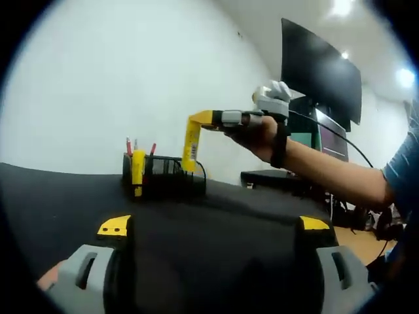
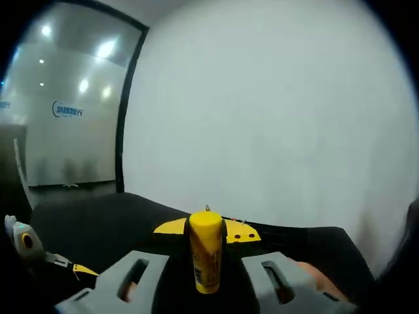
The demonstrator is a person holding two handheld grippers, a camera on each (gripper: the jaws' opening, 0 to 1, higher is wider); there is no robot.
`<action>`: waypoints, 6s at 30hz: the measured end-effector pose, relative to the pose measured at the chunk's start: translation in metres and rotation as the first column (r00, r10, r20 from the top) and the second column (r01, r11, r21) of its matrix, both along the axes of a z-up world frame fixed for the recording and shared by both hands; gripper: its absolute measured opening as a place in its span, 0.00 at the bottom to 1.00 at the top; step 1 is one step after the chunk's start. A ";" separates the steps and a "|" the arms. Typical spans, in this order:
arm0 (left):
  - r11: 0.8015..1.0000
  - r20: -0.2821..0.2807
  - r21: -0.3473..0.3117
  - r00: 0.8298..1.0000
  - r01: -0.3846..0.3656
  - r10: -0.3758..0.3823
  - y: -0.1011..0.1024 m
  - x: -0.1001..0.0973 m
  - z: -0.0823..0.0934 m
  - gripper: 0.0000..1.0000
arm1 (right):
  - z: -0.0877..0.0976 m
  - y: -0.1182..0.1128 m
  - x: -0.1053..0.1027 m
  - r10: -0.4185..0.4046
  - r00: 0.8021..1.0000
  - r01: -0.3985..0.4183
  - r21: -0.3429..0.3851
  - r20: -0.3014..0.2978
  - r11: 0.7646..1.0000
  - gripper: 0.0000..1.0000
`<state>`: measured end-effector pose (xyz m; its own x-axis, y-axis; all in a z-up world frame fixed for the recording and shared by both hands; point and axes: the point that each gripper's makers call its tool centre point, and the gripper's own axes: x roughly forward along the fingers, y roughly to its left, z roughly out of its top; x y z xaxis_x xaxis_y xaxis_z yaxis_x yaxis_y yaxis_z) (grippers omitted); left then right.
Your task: Pick up pens and glue sticks and place them into the holder.
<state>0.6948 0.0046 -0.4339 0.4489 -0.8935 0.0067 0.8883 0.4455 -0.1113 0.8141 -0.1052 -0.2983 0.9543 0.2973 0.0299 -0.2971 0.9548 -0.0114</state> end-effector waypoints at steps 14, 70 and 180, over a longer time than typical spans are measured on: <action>1.000 0.007 0.018 1.000 0.007 -0.007 -0.002 0.000 -0.003 0.96 | 0.000 0.006 0.053 0.029 1.000 -0.029 0.030 -0.004 0.999 0.16; 0.999 0.006 0.045 1.000 0.030 -0.031 -0.006 -0.003 -0.008 0.92 | -0.078 0.009 0.092 -0.114 0.992 0.116 0.040 -0.054 0.992 0.16; 0.999 -0.047 0.017 0.998 -0.034 0.035 0.003 0.010 -0.009 0.93 | -0.141 -0.069 -0.152 -0.115 0.987 0.118 0.021 -0.108 0.993 0.65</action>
